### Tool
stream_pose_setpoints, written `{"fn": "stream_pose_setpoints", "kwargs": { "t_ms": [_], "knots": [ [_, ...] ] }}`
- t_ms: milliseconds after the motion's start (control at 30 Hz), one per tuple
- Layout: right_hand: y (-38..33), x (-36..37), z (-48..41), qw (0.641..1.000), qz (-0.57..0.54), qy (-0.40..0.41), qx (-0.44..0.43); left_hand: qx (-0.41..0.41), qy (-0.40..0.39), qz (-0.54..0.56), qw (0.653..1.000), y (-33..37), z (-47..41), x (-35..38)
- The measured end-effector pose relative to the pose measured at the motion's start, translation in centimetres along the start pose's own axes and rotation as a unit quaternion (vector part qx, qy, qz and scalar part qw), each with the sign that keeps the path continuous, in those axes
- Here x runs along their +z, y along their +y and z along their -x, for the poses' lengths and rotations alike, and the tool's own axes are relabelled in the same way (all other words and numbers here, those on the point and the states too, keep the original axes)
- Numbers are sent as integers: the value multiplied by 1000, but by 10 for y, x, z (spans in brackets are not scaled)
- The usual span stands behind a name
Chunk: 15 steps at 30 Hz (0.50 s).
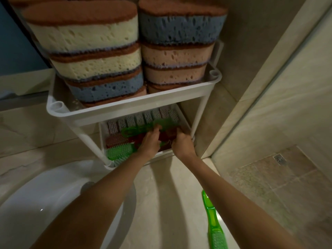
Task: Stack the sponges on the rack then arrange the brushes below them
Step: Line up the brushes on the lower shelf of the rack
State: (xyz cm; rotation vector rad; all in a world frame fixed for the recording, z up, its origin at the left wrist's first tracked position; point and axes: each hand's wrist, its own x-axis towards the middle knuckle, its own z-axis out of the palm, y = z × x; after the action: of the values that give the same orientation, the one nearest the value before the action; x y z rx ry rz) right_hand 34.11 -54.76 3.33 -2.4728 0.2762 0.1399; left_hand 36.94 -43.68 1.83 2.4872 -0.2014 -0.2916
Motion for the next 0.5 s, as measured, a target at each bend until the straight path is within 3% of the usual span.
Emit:
{"fn": "stream_pose_setpoints", "kwargs": {
  "t_ms": [300, 500],
  "knots": [
    [5, 2, -8, 997, 68, -45, -1, 9, 19, 4, 1000, -5, -4, -3],
    [4, -3, 12, 1000, 9, 17, -19, -5, 46, 26, 999, -14, 18, -14]
  ]
}}
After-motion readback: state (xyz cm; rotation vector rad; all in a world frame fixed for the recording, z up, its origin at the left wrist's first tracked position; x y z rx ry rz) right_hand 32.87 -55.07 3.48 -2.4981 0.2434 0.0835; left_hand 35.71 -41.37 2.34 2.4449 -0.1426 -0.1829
